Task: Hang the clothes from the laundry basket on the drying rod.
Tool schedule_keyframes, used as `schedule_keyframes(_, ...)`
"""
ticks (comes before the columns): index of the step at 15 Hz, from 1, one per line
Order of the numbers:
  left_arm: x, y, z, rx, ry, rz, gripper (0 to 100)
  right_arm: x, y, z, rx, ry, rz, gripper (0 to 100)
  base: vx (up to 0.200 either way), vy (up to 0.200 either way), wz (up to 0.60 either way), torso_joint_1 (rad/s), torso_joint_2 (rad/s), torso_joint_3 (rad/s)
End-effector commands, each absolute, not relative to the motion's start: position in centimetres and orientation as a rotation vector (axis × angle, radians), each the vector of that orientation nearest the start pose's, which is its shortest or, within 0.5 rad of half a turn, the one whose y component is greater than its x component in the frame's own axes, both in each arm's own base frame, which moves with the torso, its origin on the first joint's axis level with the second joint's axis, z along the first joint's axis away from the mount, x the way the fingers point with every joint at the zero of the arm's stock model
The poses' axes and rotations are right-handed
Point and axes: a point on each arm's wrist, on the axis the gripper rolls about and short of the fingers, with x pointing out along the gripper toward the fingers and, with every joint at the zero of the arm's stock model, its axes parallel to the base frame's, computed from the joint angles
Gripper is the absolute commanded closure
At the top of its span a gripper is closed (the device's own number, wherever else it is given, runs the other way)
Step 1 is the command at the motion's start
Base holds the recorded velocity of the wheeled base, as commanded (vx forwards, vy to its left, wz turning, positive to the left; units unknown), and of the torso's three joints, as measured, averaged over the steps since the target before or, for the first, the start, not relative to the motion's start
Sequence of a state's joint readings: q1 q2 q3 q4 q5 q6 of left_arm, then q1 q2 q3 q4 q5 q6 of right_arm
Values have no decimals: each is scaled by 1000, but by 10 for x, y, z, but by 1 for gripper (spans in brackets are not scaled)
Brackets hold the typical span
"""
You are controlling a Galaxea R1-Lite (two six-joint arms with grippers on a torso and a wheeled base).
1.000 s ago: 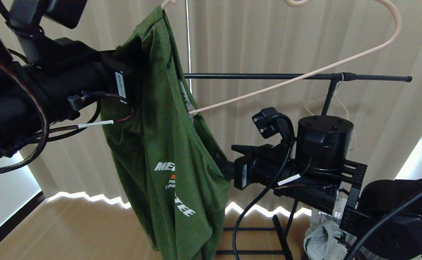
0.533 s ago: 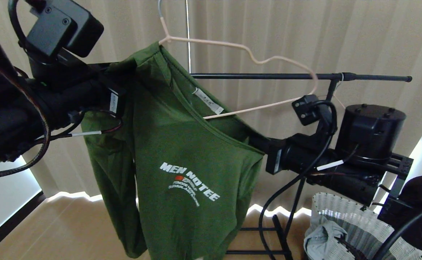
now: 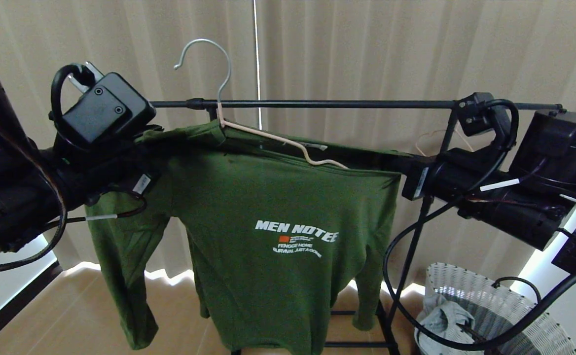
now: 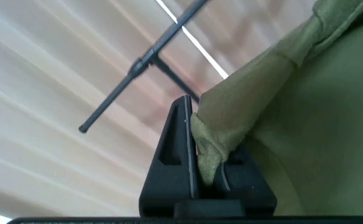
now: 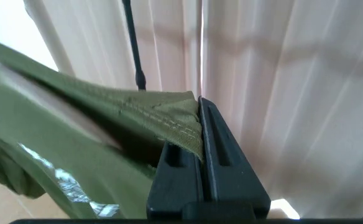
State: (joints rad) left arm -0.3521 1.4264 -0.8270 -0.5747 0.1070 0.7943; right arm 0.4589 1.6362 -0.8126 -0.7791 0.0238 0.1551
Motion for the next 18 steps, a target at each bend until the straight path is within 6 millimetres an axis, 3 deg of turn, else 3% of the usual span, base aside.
schedule_keyframes(1,232,-80,253,808,-54,-239,100,263,133,220,142,74,485,100,0,0,0,0,0,0)
schedule_keyframes(5,238,-79,241,823,27,-167,100,240,151,228,82,54,583,100,0,0,0,0,0,0)
schedule_keyframes(6,238,-80,240,824,32,-158,100,232,156,229,76,73,612,0,0,0,0,0,0,0)
schedule_keyframes(11,240,-76,241,825,65,-77,100,207,172,229,66,93,711,0,0,0,0,0,0,0)
schedule_keyframes(14,243,-66,238,820,111,9,100,187,165,222,-25,73,754,0,0,0,0,0,0,0)
schedule_keyframes(18,244,-68,234,794,130,21,100,173,160,221,-40,61,964,0,0,0,0,0,0,0)
